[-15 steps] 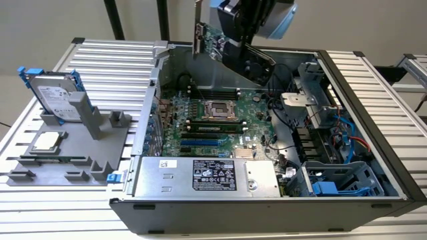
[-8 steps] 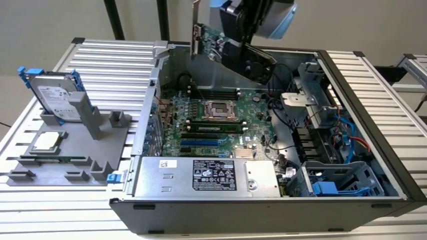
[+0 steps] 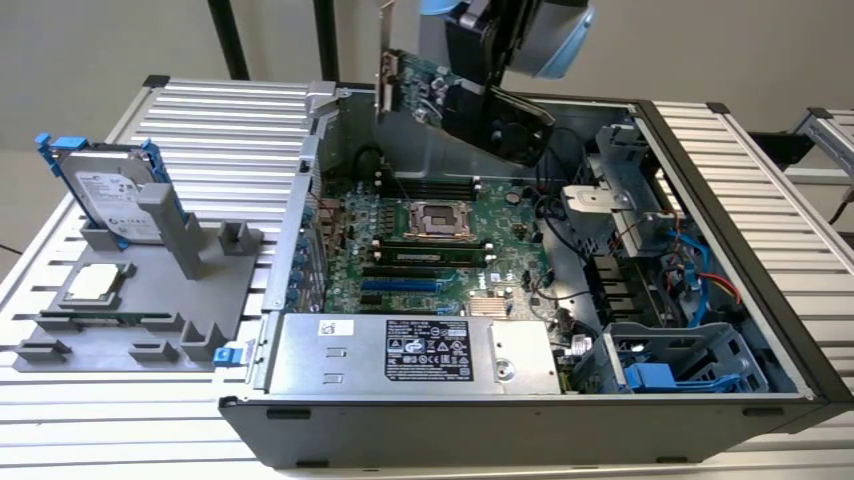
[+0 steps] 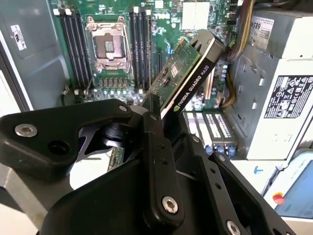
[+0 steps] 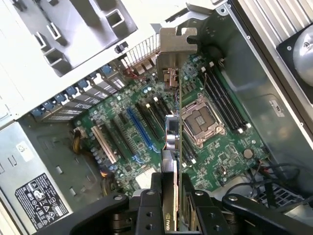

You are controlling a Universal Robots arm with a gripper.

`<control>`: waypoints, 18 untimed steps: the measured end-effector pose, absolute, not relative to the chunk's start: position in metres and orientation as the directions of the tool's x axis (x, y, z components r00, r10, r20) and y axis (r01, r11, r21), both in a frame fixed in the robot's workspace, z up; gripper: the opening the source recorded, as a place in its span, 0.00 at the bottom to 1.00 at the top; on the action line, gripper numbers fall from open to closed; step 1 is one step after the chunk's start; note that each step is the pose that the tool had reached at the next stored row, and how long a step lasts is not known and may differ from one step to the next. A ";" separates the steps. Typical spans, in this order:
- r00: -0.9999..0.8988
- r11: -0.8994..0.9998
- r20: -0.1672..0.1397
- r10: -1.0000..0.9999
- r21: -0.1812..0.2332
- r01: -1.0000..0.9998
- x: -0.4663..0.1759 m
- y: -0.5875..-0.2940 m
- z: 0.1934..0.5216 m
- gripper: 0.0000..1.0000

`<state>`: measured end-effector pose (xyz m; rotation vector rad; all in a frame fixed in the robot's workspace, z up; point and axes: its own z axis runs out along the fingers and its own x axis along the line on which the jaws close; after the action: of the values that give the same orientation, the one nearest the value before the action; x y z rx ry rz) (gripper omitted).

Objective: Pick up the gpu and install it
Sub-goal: 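Insert the gpu into the slot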

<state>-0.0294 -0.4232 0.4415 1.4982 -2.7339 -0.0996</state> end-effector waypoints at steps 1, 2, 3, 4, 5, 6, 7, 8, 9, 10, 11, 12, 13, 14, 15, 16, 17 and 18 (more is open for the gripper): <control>-0.531 0.529 -0.011 -0.848 0.067 -0.846 -0.029 -0.423 0.442 0.00; -0.522 0.521 -0.011 -0.853 0.067 -0.851 -0.029 -0.423 0.442 0.00; -0.514 0.512 -0.011 -0.858 0.067 -0.856 -0.029 -0.423 0.442 0.00; -0.505 0.503 -0.011 -0.863 0.067 -0.862 -0.029 -0.423 0.442 0.00; -0.497 0.495 -0.011 -0.868 0.067 -0.866 -0.029 -0.423 0.442 0.00; -0.488 0.487 -0.011 -0.873 0.067 -0.871 -0.029 -0.423 0.442 0.00; -0.480 0.478 -0.011 -0.877 0.067 -0.876 -0.029 -0.423 0.442 0.00; -0.471 0.469 -0.011 -0.882 0.067 -0.881 -0.029 -0.423 0.442 0.00; -0.462 0.461 -0.011 -0.887 0.067 -0.885 -0.029 -0.423 0.442 0.00; -0.453 0.452 -0.011 -0.891 0.067 -0.890 -0.029 -0.423 0.442 0.00; -0.445 0.443 -0.011 -0.896 0.067 -0.894 -0.029 -0.423 0.442 0.00; -0.436 0.434 -0.011 -0.900 0.067 -0.898 -0.029 -0.423 0.442 0.00; -0.427 0.425 -0.011 -0.904 0.067 -0.903 -0.029 -0.423 0.442 0.00; -0.418 0.417 -0.010 -0.908 0.066 -0.907 -0.029 -0.423 0.442 0.00; -0.409 0.407 -0.010 -0.912 0.066 -0.911 -0.029 -0.423 0.442 0.00; -0.400 0.398 -0.010 -0.916 0.066 -0.915 -0.029 -0.423 0.442 0.00; -0.391 0.390 -0.010 -0.920 0.066 -0.918 -0.029 -0.423 0.442 0.00; -0.382 0.381 -0.010 -0.924 0.066 -0.922 -0.029 -0.423 0.442 0.00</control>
<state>-0.0294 -0.4231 0.4424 1.7301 -2.5865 -0.0950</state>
